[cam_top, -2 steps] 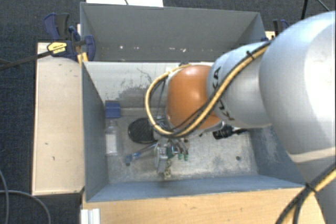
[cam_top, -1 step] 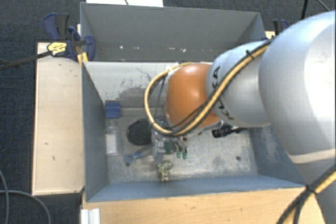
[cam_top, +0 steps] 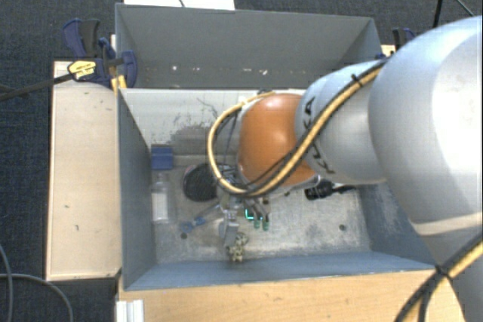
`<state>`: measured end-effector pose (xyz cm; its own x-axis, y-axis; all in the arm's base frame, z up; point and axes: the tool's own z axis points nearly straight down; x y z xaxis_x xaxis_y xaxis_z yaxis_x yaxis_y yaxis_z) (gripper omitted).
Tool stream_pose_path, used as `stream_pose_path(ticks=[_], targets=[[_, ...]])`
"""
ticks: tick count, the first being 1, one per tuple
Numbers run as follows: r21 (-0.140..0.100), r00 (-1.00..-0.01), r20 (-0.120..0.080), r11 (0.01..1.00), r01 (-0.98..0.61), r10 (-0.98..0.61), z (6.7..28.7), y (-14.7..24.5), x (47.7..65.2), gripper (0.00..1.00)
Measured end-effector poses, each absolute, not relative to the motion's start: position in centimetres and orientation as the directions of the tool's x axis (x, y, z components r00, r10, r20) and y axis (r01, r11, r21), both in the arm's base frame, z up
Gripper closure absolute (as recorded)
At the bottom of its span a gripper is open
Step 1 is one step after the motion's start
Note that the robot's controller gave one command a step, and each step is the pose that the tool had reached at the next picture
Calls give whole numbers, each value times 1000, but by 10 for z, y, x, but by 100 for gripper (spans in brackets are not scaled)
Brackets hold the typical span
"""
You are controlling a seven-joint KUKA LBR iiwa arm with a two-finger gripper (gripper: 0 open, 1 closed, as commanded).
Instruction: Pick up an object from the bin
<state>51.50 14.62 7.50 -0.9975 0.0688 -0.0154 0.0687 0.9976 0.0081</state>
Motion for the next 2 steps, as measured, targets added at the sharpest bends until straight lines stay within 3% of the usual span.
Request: stream_pose_path(ticks=[1, 2], targets=[[7, -998, -3, 998, 69, 69, 75, 148, 512, 100], [3, -997, -12, 997, 74, 74, 201, 131, 542, 100]])
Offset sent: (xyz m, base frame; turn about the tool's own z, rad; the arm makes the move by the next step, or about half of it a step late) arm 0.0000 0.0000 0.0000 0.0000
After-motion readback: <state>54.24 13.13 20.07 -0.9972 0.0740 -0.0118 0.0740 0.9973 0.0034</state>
